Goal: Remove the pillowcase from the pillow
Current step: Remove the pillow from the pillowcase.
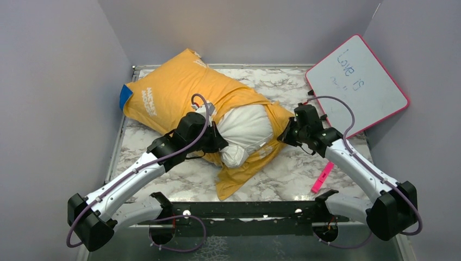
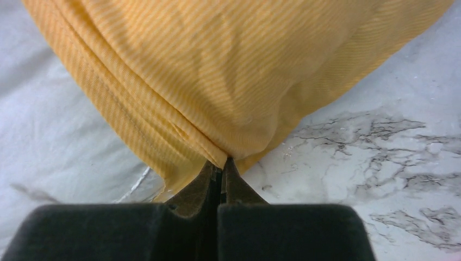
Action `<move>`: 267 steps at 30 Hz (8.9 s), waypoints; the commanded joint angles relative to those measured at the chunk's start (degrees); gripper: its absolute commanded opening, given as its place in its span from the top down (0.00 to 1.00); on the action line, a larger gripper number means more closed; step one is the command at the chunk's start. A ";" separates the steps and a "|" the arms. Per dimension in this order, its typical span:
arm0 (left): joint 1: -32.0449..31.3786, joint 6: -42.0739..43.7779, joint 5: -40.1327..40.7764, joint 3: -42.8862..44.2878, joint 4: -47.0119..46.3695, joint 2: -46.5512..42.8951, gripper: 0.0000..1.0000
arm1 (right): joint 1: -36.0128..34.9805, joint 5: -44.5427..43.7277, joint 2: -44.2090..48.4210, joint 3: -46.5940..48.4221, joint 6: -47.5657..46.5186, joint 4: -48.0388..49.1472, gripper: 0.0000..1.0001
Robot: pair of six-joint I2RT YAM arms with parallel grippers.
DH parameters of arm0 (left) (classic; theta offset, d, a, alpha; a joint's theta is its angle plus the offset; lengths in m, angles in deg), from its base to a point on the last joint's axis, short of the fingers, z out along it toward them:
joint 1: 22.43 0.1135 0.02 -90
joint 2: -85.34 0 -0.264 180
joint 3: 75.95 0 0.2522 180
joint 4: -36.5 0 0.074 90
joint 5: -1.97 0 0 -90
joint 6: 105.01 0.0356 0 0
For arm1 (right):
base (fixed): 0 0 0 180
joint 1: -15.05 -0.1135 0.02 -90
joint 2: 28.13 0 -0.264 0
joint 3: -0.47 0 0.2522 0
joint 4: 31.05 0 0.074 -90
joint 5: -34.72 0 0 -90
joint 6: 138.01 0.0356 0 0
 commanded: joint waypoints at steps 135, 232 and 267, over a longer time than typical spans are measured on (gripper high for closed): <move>-17.35 33.59 18.03 12.26 6.75 22.41 1.00 | 12.44 41.29 -2.04 3.71 -11.49 0.00 0.41; -17.44 24.57 16.01 11.37 6.11 7.54 1.00 | 15.72 19.80 -11.06 6.79 -14.15 -0.71 0.30; -26.56 45.01 14.90 26.67 13.33 28.50 0.10 | 15.75 40.68 1.43 -20.40 2.37 16.99 0.84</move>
